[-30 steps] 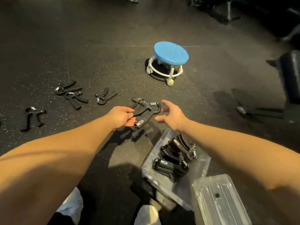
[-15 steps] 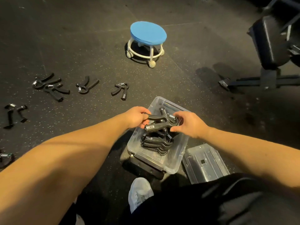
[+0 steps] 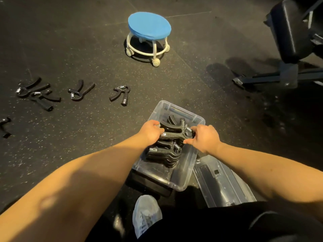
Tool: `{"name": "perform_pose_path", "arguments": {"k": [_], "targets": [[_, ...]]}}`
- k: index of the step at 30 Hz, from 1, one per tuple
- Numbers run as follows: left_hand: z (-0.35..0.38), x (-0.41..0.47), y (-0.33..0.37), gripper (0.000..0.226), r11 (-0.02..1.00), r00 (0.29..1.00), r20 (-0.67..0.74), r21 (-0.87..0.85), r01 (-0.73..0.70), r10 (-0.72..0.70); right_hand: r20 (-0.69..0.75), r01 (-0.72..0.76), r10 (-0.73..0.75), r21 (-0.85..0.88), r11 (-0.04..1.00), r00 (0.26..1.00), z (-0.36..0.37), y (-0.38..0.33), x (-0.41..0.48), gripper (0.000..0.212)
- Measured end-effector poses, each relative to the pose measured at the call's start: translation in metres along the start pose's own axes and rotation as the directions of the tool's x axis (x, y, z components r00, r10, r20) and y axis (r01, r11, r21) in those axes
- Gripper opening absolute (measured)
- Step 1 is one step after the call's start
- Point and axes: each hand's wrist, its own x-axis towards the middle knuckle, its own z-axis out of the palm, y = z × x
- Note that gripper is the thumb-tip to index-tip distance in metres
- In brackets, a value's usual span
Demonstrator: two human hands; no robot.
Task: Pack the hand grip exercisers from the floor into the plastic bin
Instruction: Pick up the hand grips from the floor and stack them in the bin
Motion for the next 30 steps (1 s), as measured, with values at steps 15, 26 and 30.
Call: {"name": "perform_pose_path", "arguments": {"k": [15,26,30], "targets": [[0.044,0.041,-0.004,0.048,0.867,0.919,-0.215,0.455,-0.204,0.33,0.016,-0.08,0.093,-0.369,0.926,0.996,0.025,-0.004,0.051,0.075],[0.044,0.047,-0.016,0.034,0.895,0.917,-0.21,0.373,-0.245,0.339,-0.031,-0.134,0.131,-0.303,0.944,0.991,0.037,-0.007,0.044,0.069],[0.041,0.044,-0.015,0.033,0.899,0.924,-0.202,0.369,-0.233,0.323,-0.044,-0.141,0.134,-0.282,0.949,0.99,0.037,-0.005,0.043,0.073]]}}
